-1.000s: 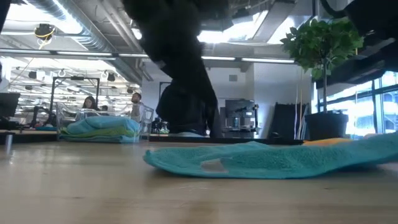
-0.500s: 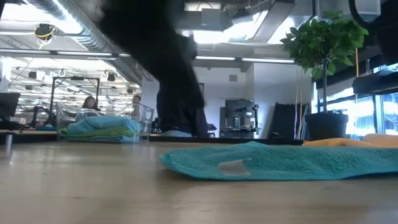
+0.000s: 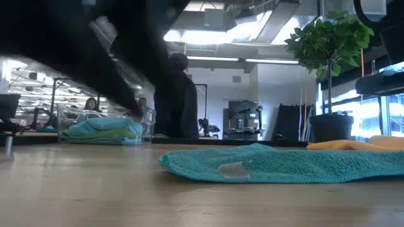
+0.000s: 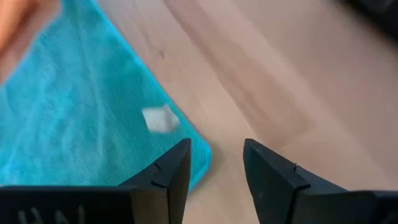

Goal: Fold microfiber towels
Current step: Fold the blue microfiber cloth

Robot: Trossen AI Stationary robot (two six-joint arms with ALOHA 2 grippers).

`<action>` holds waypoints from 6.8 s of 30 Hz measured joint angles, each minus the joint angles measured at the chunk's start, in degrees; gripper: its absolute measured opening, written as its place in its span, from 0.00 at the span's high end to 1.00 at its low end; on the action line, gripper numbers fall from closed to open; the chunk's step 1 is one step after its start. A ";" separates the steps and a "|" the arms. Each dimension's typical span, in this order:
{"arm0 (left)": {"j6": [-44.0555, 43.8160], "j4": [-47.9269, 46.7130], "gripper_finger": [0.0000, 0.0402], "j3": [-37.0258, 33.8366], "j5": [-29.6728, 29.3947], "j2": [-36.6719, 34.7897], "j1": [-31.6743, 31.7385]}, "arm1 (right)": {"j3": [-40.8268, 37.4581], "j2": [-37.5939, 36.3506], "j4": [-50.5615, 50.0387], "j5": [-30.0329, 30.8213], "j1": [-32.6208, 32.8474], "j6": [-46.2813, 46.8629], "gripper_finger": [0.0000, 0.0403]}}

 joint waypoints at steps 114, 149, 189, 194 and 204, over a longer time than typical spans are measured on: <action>-62.84 -69.01 1.00 -0.06 -46.14 -18.08 2.86 | 26.45 0.02 1.16 47.35 -33.43 -45.86 0.99; -51.10 -10.33 1.00 -19.88 -14.34 -26.11 -1.38 | -2.06 -15.76 -5.86 -9.24 -35.29 -24.80 0.99; -52.92 -19.68 1.00 -18.84 -15.08 -18.17 -2.13 | -5.60 -15.37 6.57 11.80 -31.45 -31.12 0.99; -50.86 -20.65 1.00 -18.84 -18.20 -18.17 0.59 | -7.90 -15.39 8.66 11.97 -34.13 -32.55 0.99; -50.73 -22.60 1.00 -18.84 -14.87 -18.17 4.84 | -9.77 -15.17 15.32 12.07 -38.02 -35.87 0.99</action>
